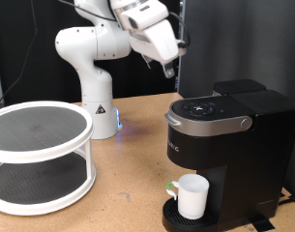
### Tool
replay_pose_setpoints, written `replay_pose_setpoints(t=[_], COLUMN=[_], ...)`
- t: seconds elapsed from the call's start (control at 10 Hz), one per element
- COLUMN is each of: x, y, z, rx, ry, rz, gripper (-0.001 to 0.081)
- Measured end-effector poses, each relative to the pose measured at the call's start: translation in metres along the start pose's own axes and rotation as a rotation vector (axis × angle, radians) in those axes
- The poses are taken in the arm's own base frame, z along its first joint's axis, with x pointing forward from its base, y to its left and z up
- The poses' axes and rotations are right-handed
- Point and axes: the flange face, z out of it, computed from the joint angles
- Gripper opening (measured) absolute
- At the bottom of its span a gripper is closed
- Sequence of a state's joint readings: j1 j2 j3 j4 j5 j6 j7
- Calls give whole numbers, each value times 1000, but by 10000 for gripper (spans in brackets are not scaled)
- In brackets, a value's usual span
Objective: Make a cup of coffee with the keurig machine
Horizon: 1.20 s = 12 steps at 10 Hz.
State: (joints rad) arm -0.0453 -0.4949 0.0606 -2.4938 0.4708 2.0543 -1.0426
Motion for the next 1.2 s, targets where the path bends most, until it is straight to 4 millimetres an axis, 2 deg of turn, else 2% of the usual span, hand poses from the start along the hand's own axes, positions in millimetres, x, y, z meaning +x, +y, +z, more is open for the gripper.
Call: replay_pose_setpoints(t=[0.2, 0.4, 0.8, 1.2], x=[21, 45, 83, 109], y=[-9, -10, 5, 19], z=[-11, -20, -25, -21], rx=[3, 15, -2, -40], ry=[-97, -143, -137, -141], rz=[-91, -140, -118, -73], gripper=[803, 803, 803, 803])
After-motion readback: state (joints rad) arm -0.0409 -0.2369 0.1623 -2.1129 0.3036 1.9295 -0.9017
